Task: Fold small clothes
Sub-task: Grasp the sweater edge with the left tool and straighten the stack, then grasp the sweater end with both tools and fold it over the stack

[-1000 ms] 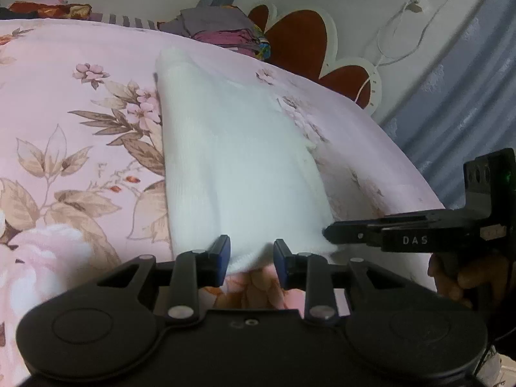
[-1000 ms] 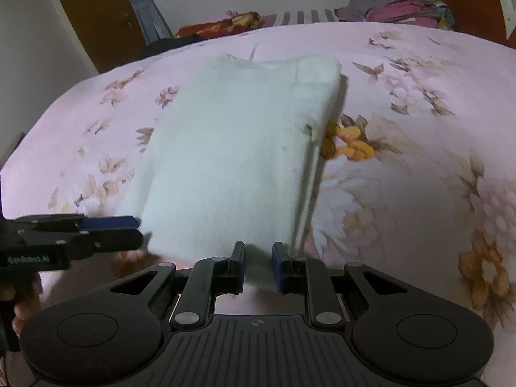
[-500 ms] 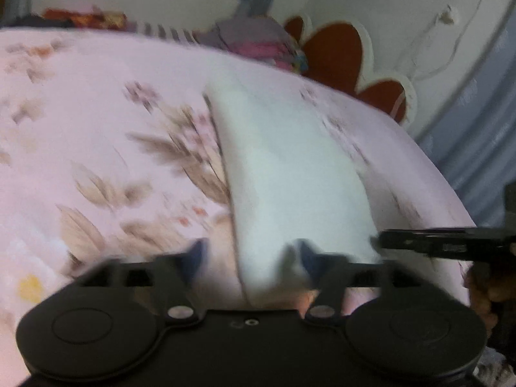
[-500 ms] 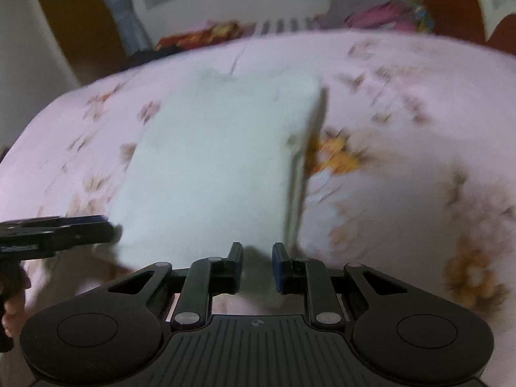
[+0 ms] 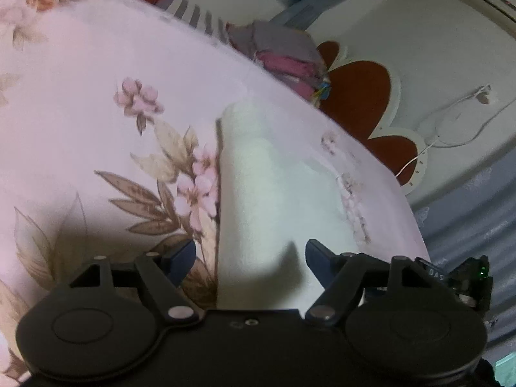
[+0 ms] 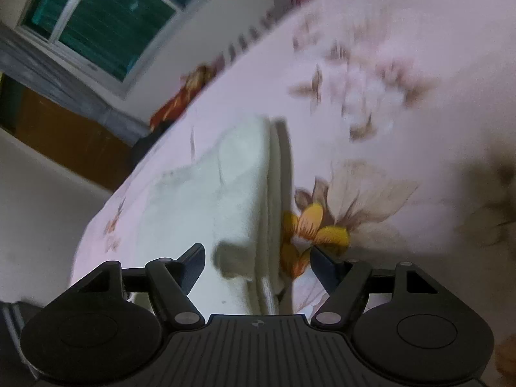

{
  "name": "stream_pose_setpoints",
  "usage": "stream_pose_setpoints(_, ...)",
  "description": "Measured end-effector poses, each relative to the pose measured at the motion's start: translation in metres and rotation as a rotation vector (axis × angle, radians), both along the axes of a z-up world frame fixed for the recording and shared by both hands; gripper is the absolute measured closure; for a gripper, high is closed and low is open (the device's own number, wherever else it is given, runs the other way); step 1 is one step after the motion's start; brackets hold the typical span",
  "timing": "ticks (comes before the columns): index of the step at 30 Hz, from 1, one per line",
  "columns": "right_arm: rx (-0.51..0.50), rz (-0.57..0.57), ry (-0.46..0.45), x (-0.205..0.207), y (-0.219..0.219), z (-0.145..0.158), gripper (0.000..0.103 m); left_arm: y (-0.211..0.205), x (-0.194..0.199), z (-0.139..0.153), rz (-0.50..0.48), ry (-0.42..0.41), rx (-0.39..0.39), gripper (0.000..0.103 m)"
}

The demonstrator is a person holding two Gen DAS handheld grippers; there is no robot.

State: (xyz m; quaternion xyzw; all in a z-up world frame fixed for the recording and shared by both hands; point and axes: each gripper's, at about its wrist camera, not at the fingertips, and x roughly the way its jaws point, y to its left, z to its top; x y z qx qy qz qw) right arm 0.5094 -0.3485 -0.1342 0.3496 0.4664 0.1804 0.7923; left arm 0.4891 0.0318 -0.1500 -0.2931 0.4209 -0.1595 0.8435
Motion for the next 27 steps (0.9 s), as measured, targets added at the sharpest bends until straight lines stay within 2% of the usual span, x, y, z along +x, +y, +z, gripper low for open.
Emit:
stream_pose_setpoints(1,0.002,0.012,-0.017,0.002,-0.002,-0.002,0.035,-0.002,0.001,-0.002,-0.003,0.006,0.020,0.031)
stream_pose_setpoints(3,-0.020,0.028,-0.017,0.009,-0.006,-0.002,0.051,-0.004,0.002,-0.005,0.000,0.006,0.030,0.031)
stream_pose_setpoints(4,-0.020,0.028,-0.013,0.011,-0.010,-0.003,0.051,-0.003,0.003,-0.005,0.005,0.007,0.026,0.031)
stream_pose_setpoints(7,0.068,0.015,0.023,0.009,-0.019,-0.010,0.051,-0.004,0.006,-0.005,0.013,0.013,0.020,0.031)
stream_pose_setpoints(9,0.141,0.075,0.038,0.011,-0.016,-0.016,0.051,-0.005,0.008,-0.006,0.014,0.016,0.009,0.031)
stream_pose_setpoints(14,0.162,0.119,0.042,0.018,-0.027,-0.016,0.051,-0.007,0.013,-0.006,0.019,0.039,-0.020,0.035)
stream_pose_setpoints(17,0.192,0.118,0.041,0.020,-0.038,-0.022,0.051,-0.009,0.014,-0.007,0.007,0.042,-0.001,0.035)
stream_pose_setpoints(19,0.162,0.151,0.024,0.022,-0.031,-0.018,0.051,-0.013,0.016,-0.007,0.009,0.046,0.001,0.035)
stream_pose_setpoints(22,0.059,0.205,-0.012,0.027,-0.013,-0.008,0.051,-0.014,0.022,-0.010,0.017,0.070,-0.050,0.037)
stream_pose_setpoints(23,0.035,0.213,-0.017,0.027,-0.011,-0.005,0.055,-0.016,0.024,-0.011,0.031,0.078,-0.060,0.038)
stream_pose_setpoints(24,0.010,0.218,-0.022,0.026,-0.010,-0.004,0.060,-0.018,0.025,-0.010,0.040,0.080,-0.045,0.042)
stream_pose_setpoints(26,-0.006,0.219,-0.026,0.024,-0.008,-0.003,0.068,-0.031,0.027,-0.004,0.025,0.070,0.053,0.059)
stream_pose_setpoints(27,-0.006,0.220,-0.025,0.023,-0.006,-0.002,0.070,-0.038,0.027,0.001,0.008,0.054,0.100,0.062)
